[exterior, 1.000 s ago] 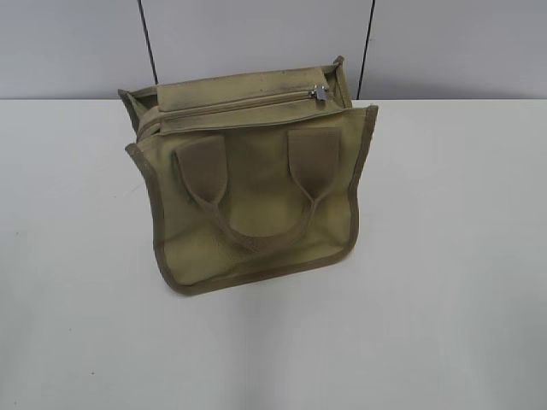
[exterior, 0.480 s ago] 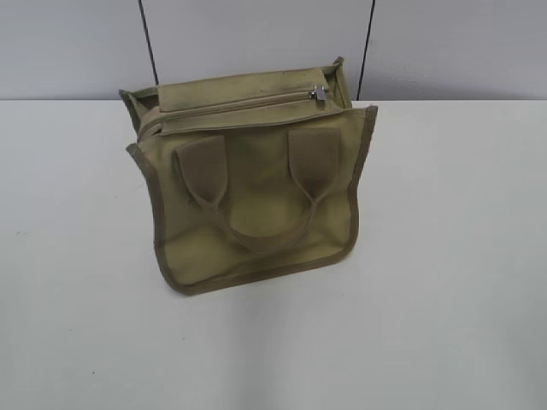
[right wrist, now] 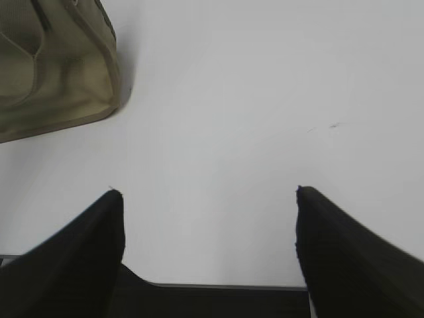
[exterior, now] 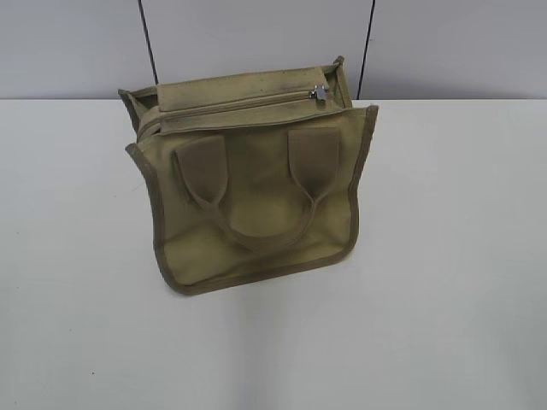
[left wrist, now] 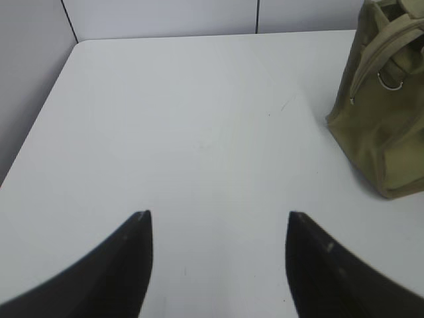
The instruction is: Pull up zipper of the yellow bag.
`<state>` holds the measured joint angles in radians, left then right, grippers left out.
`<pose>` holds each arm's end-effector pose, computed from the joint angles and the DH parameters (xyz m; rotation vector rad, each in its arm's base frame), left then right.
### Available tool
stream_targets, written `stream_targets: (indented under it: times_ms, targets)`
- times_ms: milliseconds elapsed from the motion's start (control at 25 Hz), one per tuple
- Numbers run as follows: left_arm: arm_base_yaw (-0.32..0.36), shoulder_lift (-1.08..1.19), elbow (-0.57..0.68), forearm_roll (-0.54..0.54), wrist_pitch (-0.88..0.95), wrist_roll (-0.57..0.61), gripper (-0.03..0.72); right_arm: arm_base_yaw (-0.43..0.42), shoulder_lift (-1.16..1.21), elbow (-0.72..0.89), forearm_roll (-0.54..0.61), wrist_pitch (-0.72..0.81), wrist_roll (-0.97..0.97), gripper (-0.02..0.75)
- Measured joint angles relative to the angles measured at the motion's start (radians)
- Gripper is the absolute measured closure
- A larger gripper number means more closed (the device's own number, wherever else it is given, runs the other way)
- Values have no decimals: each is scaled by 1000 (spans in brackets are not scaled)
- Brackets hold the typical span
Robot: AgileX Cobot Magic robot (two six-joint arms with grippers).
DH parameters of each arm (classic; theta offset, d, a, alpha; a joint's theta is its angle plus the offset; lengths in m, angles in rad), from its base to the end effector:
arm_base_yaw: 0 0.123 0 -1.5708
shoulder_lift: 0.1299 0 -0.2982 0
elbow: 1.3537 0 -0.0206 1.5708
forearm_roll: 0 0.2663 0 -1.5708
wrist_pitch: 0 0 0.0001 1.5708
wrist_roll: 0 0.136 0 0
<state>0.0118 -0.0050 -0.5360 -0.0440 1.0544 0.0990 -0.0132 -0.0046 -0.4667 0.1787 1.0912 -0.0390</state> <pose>0.0313 -0.0048 0.2771 0.0899 1.9943 0.0191 0.0354 0.0210 0.2513 -0.0355 2.0947 0.1847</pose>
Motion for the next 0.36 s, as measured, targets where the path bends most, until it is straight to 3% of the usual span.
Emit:
stream_targets:
  times_ms: [360]
  targets:
    - [0, 0, 0, -1, 0, 1, 214, 0, 0, 0, 1, -2, 0, 155]
